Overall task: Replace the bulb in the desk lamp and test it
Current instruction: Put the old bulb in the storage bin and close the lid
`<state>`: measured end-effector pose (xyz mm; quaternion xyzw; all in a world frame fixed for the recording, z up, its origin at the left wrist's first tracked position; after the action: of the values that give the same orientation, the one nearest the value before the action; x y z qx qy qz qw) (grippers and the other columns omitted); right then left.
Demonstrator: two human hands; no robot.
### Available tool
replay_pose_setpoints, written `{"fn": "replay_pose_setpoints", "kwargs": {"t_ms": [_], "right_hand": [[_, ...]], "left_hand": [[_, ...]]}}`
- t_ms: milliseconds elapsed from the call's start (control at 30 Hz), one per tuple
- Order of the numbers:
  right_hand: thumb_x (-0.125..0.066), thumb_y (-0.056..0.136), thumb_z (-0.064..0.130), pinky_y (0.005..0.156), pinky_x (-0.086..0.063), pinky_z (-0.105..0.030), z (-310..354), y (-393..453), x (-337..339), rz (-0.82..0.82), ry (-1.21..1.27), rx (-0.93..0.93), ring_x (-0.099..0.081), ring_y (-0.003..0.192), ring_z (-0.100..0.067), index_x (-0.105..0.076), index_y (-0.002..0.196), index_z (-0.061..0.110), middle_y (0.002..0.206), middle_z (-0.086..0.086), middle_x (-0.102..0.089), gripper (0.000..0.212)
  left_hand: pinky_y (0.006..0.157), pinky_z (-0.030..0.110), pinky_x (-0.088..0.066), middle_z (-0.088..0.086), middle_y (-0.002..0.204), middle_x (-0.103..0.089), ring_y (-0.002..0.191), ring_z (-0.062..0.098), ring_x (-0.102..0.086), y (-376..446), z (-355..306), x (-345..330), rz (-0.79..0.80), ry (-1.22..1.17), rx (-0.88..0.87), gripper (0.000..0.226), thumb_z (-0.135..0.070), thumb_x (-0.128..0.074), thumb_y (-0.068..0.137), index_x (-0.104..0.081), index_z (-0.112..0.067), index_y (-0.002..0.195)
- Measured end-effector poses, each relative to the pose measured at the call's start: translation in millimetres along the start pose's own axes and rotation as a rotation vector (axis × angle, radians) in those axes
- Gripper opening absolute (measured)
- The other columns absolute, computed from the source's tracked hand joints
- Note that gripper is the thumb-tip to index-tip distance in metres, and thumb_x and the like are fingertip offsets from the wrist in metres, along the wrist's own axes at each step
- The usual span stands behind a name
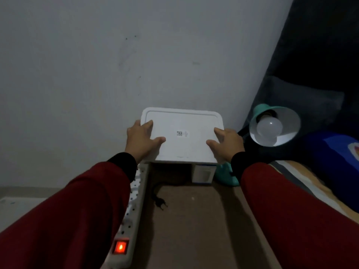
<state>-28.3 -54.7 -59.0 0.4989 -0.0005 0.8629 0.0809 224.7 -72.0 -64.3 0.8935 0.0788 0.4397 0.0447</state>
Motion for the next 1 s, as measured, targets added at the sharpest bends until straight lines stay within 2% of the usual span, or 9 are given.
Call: {"fn": "replay_pose_setpoints", "kwargs": {"t_ms": [167, 400, 533, 600, 667, 767, 867, 1000], "right_hand": [[-0.058, 0.089, 0.038, 0.108, -0.031, -0.031, -4, 46, -10, -0.005, 0.014, -0.024, -0.039, 0.133, -0.031, -0.044, 0.140, 0.008, 0.144, -0.017, -0.043, 0.061], [-0.053, 0.092, 0.040, 0.109, -0.028, -0.030, -1, 86, -22, 0.003, -0.011, -0.013, -0.035, 0.136, -0.031, -0.043, 0.140, 0.007, 0.146, -0.022, -0.039, 0.058], [-0.052, 0.093, 0.038, 0.108, -0.030, -0.031, 4, 100, -28, -0.002, -0.005, -0.003, -0.038, 0.133, -0.033, -0.049, 0.134, 0.003, 0.142, -0.023, -0.042, 0.054], [-0.051, 0.094, 0.038, 0.105, -0.033, -0.032, 4, 105, -30, -0.007, -0.014, -0.006, -0.042, 0.129, -0.034, -0.053, 0.128, 0.000, 0.137, -0.024, -0.048, 0.052], [-0.051, 0.094, 0.039, 0.100, -0.037, -0.032, 3, 110, -31, -0.014, -0.019, -0.011, -0.046, 0.124, -0.034, -0.056, 0.123, -0.001, 0.130, -0.024, -0.052, 0.050], [-0.050, 0.093, 0.041, 0.096, -0.039, -0.032, 1, 115, -32, -0.027, -0.028, -0.019, -0.048, 0.121, -0.034, -0.058, 0.120, 0.000, 0.128, -0.025, -0.053, 0.049], [-0.049, 0.094, 0.040, 0.094, -0.040, -0.032, 0, 119, -34, -0.042, -0.046, -0.016, -0.050, 0.117, -0.035, -0.059, 0.114, -0.002, 0.124, -0.026, -0.055, 0.048], [-0.049, 0.094, 0.040, 0.099, -0.039, -0.030, -4, 119, -40, -0.053, -0.021, -0.013, -0.050, 0.120, -0.034, -0.055, 0.126, 0.003, 0.134, -0.023, -0.049, 0.049]], "left_hand": [[0.110, 0.041, -0.030, 0.021, 0.142, -0.040, 0.132, 0.040, -0.035, 43, -5, -18, 0.055, 0.082, 0.001, 0.068, -0.046, -0.065, 0.081, -0.046, -0.012, 0.137], [0.107, 0.041, -0.034, 0.020, 0.135, -0.047, 0.128, 0.040, -0.039, 78, -2, -26, 0.055, 0.113, 0.032, 0.060, -0.048, -0.061, 0.083, -0.051, -0.012, 0.130], [0.108, 0.037, -0.031, 0.020, 0.136, -0.047, 0.130, 0.036, -0.039, 86, -2, -25, 0.076, 0.122, 0.017, 0.063, -0.051, -0.055, 0.086, -0.050, -0.008, 0.132], [0.106, 0.034, -0.031, 0.020, 0.134, -0.051, 0.128, 0.033, -0.042, 87, -4, -25, 0.113, 0.131, 0.012, 0.075, -0.059, -0.044, 0.077, -0.053, -0.006, 0.128], [0.105, 0.033, -0.032, 0.020, 0.134, -0.052, 0.128, 0.033, -0.043, 90, -5, -25, 0.126, 0.125, 0.015, 0.082, -0.059, -0.036, 0.066, -0.054, -0.006, 0.126], [0.105, 0.033, -0.032, 0.019, 0.134, -0.051, 0.128, 0.032, -0.043, 97, -3, -28, 0.132, 0.131, 0.013, 0.075, -0.061, -0.044, 0.076, -0.055, -0.007, 0.126], [0.103, 0.033, -0.033, 0.019, 0.134, -0.050, 0.127, 0.034, -0.044, 104, -1, -31, 0.116, 0.145, -0.003, 0.056, -0.049, -0.052, 0.090, -0.054, -0.005, 0.125], [0.106, 0.035, -0.032, 0.017, 0.139, -0.047, 0.130, 0.035, -0.041, 105, 6, -38, 0.115, 0.134, -0.012, 0.056, -0.049, -0.050, 0.091, -0.051, -0.010, 0.131]]}}
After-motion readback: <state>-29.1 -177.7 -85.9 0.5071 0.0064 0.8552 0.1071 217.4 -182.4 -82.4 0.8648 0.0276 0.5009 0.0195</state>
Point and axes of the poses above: each hand's wrist, its own y-axis towards the middle knuckle, its own x-axis out of the back of the hand, z = x × y, the point moved 4 cm from there along y, towards the middle knuckle
